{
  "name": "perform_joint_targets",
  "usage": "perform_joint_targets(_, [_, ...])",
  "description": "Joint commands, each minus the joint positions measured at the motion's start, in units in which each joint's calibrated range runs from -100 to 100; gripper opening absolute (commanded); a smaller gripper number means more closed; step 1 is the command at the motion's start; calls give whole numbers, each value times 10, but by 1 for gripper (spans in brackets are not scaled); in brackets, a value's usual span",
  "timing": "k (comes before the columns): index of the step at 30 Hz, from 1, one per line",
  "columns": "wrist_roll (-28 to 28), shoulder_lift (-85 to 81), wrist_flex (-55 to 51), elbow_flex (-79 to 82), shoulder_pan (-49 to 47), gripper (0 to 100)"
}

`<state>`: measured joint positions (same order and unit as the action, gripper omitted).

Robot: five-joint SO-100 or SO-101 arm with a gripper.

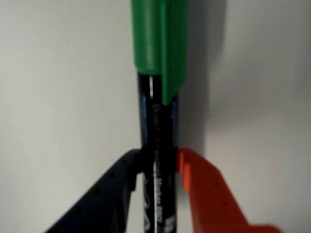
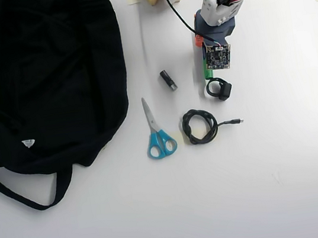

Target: Put the green marker into the black bag

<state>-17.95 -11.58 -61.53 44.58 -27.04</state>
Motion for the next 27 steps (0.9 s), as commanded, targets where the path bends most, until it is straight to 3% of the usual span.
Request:
perform_joint_targets(1, [2,-9,-30,-44,4,2])
perform_joint_targets(27, [6,-9,-169,-189,39,2])
